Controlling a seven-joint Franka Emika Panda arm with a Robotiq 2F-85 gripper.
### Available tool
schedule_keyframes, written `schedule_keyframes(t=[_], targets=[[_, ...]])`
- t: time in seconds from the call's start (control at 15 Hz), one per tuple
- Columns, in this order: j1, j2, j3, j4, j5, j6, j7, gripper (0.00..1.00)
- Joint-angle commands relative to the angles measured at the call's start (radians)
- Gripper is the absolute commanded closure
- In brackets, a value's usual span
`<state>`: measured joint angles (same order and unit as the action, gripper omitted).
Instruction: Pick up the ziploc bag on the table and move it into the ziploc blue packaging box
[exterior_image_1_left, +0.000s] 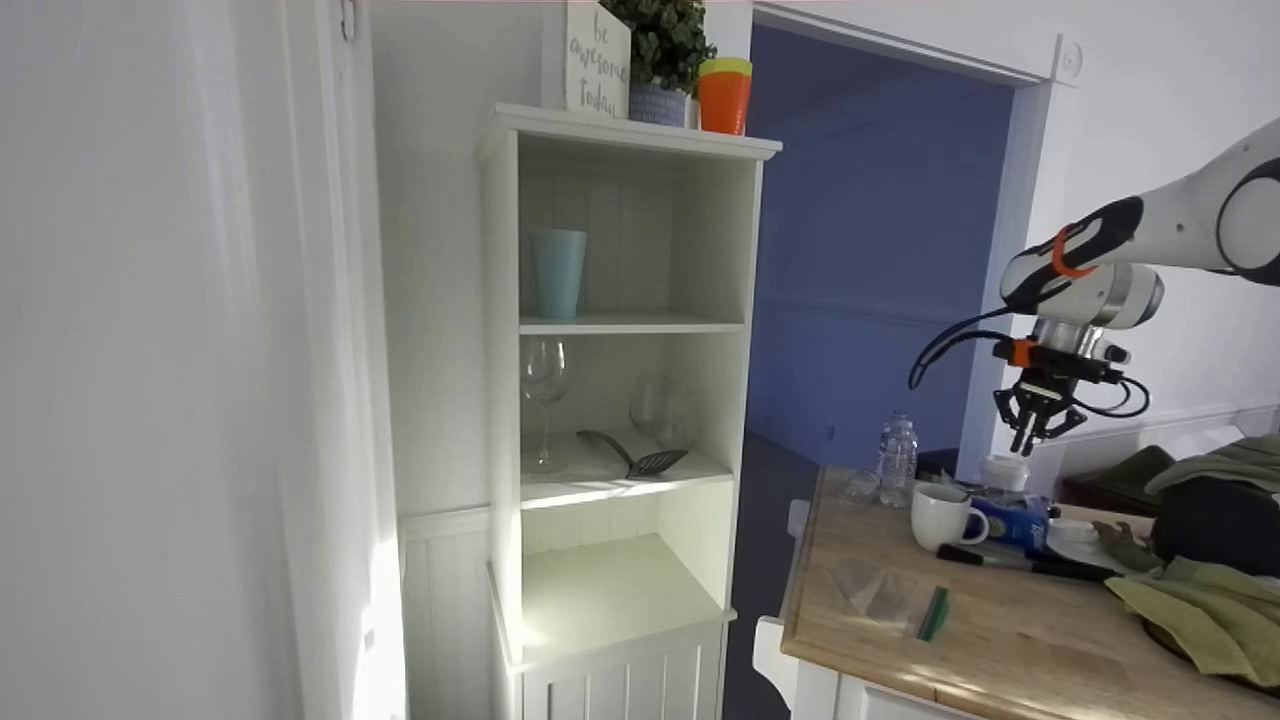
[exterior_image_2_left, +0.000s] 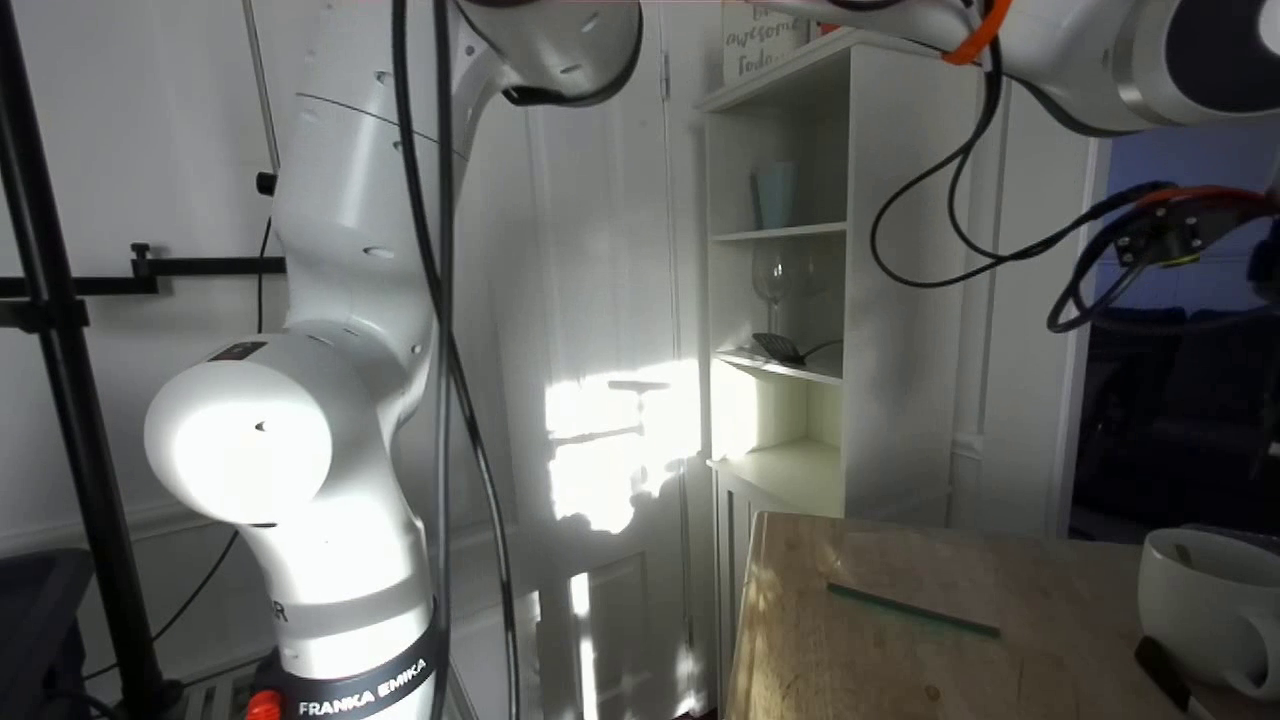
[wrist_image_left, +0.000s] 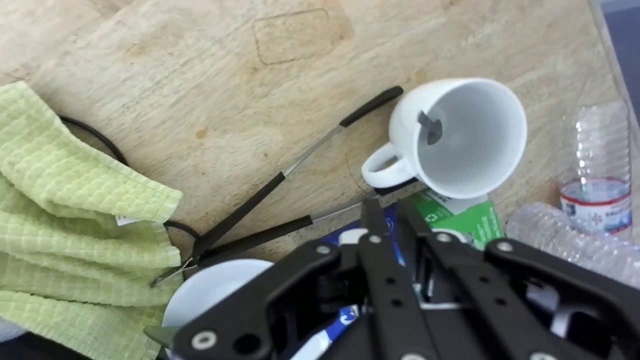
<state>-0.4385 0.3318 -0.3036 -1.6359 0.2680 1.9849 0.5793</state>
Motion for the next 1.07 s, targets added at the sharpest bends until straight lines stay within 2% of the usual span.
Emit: schedule_keyframes(t=[0.0,0.2,0.53,0.6,0.67,0.73,0.8,1.0], targets=[[0.045,-0.206,-0.023,-0.238,-0.075,0.022,-0.177,0.54],[0.059,-0.341,-0.028,-0.382,-0.151,0.022,-0.311,0.32],[0.049,-0.588,-0.037,-0.639,-0.283,0.018,-0.543,0.00],[0.044,-0.639,-0.043,-0.683,-0.300,0.008,-0.597,0.00],[0.053,-0.496,-0.040,-0.548,-0.255,-0.002,-0.516,0.00],[0.052,-0.528,-0.045,-0.577,-0.259,-0.004,-0.527,0.02],[0.051,-0.535,-0.046,-0.579,-0.259,-0.004,-0.526,0.00],[0.056,-0.511,-0.044,-0.566,-0.259,0.000,-0.524,0.00]])
